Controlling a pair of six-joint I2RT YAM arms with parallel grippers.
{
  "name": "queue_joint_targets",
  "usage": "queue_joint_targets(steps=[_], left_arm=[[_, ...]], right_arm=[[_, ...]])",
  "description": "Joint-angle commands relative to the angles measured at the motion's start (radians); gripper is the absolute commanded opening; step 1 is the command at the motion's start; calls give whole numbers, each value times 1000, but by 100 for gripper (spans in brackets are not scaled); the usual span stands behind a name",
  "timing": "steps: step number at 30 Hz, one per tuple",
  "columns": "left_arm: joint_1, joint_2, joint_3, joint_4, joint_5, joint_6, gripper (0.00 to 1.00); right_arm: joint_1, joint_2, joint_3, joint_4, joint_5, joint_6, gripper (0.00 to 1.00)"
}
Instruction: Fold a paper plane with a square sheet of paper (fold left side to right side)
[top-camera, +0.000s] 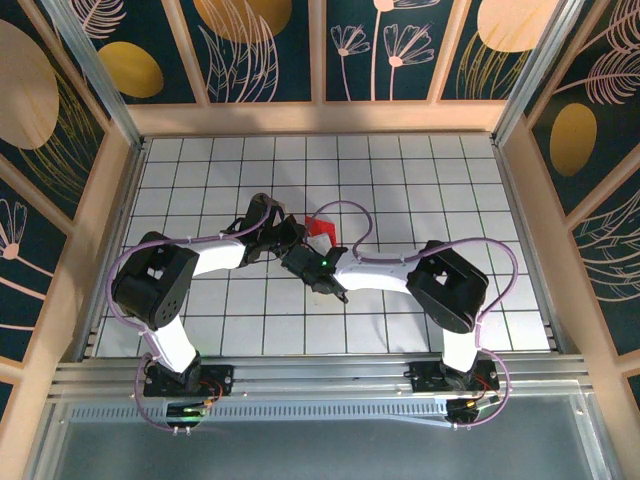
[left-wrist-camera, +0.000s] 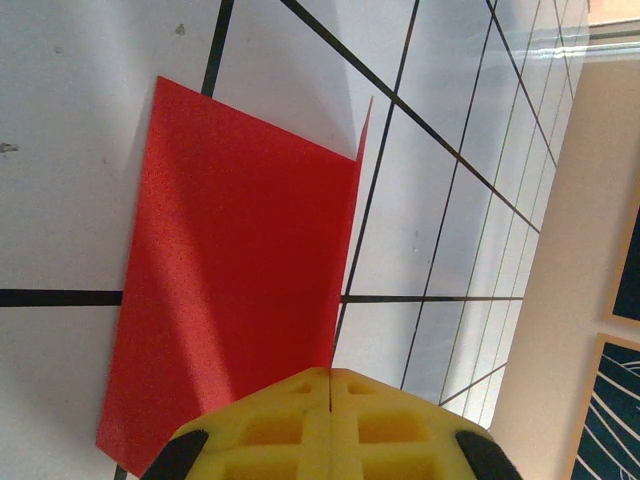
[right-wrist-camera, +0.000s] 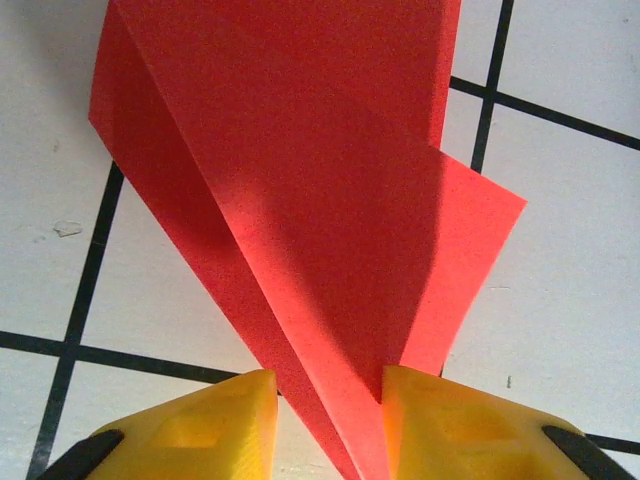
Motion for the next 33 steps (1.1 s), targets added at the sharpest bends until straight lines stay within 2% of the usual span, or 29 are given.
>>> queue_joint_targets(steps=[1,7,26,30,33], left_arm=[[-6,-6,7,-31,0,-32,0],[-6,-8,10,-33,-1,-31,0],[-6,-13,7,-52,-14,-22,0],[-6,-16,9,-60,-18,-17,5],[-5,-27,18,-87,-25,8,12]], right_arm=[[-10,18,-18,17,56,-10,33],[-17,30,-17,26,71,-26,31],[-17,43,-32,37,47,-33,15],[-16,48,-34,42,36,-35,7],[-17,50,-33,42,32,-41,4]])
